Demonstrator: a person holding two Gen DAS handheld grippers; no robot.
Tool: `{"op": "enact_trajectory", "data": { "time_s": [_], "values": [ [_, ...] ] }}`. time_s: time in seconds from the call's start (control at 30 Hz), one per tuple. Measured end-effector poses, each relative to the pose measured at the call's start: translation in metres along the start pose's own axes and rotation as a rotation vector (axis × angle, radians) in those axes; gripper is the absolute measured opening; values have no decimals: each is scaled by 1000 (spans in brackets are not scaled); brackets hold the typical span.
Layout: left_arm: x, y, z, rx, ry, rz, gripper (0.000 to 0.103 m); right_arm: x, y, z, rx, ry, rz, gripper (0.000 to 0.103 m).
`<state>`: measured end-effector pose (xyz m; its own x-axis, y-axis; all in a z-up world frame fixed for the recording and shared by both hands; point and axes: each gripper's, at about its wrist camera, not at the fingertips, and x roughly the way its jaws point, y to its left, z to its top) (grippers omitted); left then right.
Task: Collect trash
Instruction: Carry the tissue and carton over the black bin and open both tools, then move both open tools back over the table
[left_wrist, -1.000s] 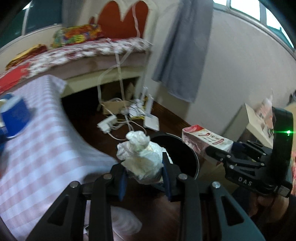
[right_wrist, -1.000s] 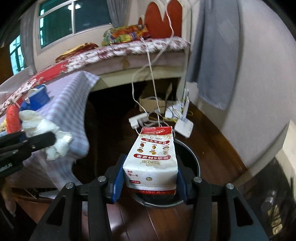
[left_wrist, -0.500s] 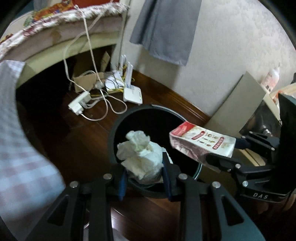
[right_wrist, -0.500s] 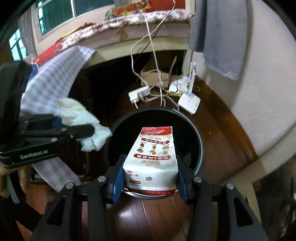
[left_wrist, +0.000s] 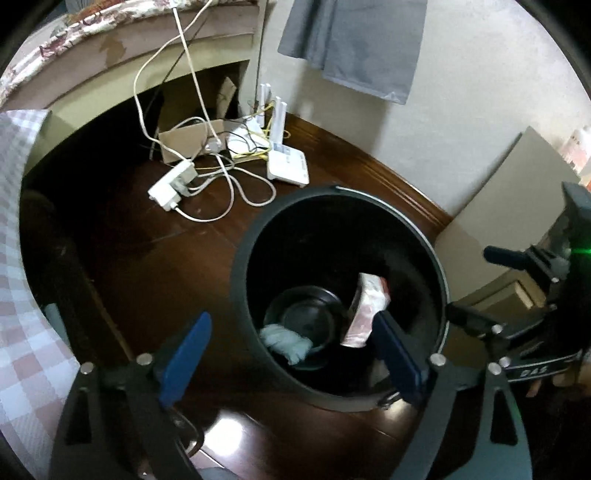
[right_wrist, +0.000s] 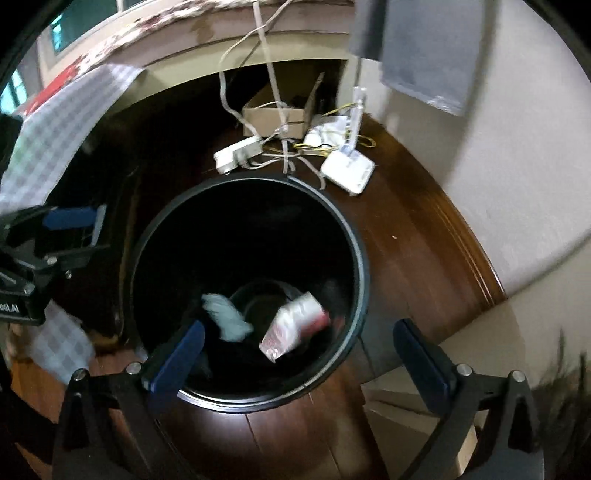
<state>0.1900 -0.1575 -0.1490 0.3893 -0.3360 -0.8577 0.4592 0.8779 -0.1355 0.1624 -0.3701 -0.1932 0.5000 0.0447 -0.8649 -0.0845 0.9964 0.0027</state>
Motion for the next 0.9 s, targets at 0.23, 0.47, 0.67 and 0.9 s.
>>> {"op": "enact_trajectory", "data": {
  "time_s": [0.23,0.47,0.67,0.9],
  "values": [
    [1,0,-2,4,-1,31,92,-2,3,1,-3,-28,-35,103],
    [-1,-1,-1,5,-3,45,92,-6,-1,3,16,-46,-31,103],
    [-17,-4,-1,5,-36,54,93,-23,3,4,22,-90,-33,103],
    [-44,-4,-5,-11,-81,95,95,-50,10,2,59,-143,-35,103]
  ]
}}
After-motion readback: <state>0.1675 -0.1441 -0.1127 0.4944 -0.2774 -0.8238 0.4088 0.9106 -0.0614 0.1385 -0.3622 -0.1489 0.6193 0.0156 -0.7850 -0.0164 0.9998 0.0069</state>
